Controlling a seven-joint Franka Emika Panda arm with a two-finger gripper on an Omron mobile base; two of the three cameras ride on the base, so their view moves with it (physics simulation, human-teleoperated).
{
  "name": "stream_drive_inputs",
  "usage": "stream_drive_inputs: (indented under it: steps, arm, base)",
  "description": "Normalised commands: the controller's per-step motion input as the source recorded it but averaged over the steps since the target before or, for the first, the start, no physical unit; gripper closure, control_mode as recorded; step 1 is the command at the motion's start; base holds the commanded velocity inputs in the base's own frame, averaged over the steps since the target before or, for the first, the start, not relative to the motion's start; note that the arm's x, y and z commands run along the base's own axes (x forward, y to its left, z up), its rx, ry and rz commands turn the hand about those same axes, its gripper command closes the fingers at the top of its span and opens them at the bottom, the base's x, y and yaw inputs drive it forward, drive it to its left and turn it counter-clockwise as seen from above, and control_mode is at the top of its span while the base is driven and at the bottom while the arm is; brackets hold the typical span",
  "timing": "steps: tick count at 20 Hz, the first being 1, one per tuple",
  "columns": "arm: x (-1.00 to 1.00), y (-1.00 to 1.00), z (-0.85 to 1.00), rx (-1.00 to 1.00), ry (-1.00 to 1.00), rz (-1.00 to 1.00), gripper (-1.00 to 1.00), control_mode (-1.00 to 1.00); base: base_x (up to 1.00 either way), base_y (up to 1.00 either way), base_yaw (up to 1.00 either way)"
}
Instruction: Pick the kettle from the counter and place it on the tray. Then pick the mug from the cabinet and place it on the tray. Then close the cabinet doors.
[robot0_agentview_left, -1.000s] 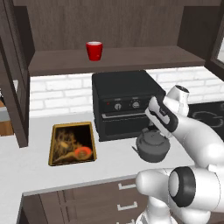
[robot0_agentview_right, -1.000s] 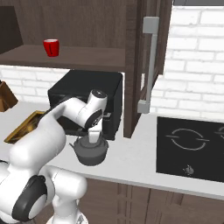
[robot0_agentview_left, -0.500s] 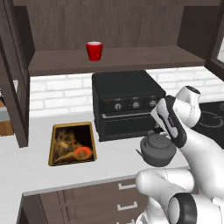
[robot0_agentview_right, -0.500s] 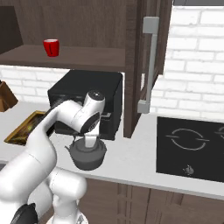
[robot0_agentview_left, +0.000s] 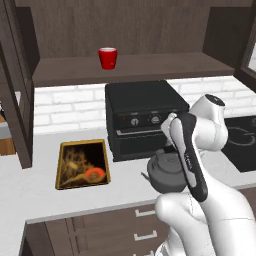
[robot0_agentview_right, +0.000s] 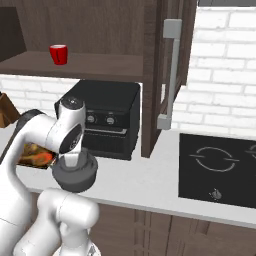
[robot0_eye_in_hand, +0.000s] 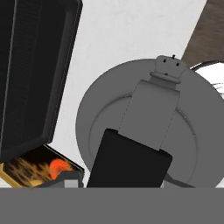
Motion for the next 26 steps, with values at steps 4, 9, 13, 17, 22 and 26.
stream_drive_inputs:
  steps: [4,9,13,17,22,26]
  arm:
    - [-0.06,1.0,0.35,-0.01,0.0,0.0,1.0,-1.0]
    - [0.0,1.0,0.11,0.0,0.0,0.0,1.0,-1.0]
    - [0.01,1.0,0.0,0.0,0.0,0.0,1.0,-1.0]
    - [0.22,0.99,0.0,0.0,0.0,0.0,1.0,-1.0]
    - [0.52,0.81,0.0,0.0,0.0,0.0,1.0,-1.0]
    - [0.77,0.44,0.0,0.0,0.0,0.0,1.0,-1.0]
  base:
    - [0.0,0.0,0.0]
    - [0.0,0.0,0.0]
    - [0.0,0.0,0.0]
    - [0.0,0.0,0.0]
    - [0.0,0.0,0.0]
    - [0.0,0.0,0.0]
